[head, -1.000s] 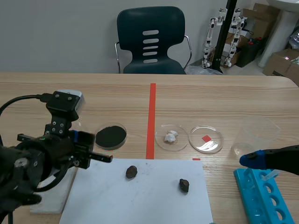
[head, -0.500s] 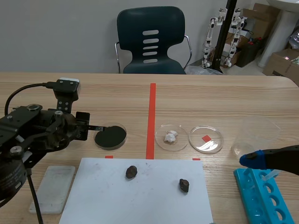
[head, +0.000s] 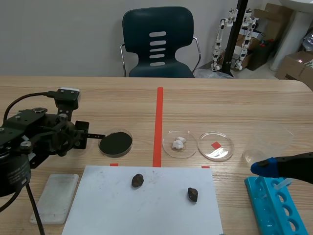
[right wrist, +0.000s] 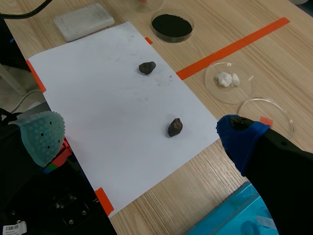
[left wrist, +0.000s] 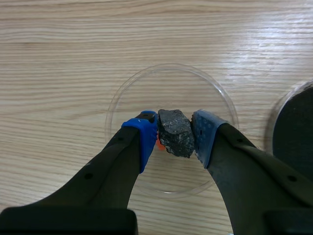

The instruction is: Put the mineral in the empty petri dish

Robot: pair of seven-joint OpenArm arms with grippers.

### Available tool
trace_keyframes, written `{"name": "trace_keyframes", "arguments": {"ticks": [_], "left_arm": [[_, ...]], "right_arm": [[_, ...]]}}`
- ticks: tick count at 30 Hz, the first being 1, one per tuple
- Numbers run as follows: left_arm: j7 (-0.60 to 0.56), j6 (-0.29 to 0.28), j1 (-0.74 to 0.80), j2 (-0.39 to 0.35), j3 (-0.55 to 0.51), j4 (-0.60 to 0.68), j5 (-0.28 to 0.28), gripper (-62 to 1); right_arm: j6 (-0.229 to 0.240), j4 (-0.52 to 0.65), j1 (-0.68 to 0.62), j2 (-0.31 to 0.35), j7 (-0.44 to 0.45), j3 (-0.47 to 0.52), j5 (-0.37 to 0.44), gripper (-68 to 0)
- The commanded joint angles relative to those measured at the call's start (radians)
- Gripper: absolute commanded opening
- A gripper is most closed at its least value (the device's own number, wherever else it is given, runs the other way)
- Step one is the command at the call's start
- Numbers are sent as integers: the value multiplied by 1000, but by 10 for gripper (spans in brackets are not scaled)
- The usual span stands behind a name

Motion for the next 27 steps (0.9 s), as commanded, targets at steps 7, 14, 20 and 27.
{"name": "trace_keyframes", "arguments": {"ticks": [7,14,20,27], "left_arm": [[-20,-3,-56,0,-7,-39,0,-462],[-32,-14,-64,0,-6,-71,-6,-462],[-31,-29,-64,5,-7,-84,-6,-462],[-32,-32,-64,11,-6,-84,-6,-427]], "right_arm": [[0,3,1,13,11,1,11,4],[0,3,1,13,11,1,11,4],[0,3,1,13,11,1,11,4],[0,3,1,13,11,1,11,4]]}}
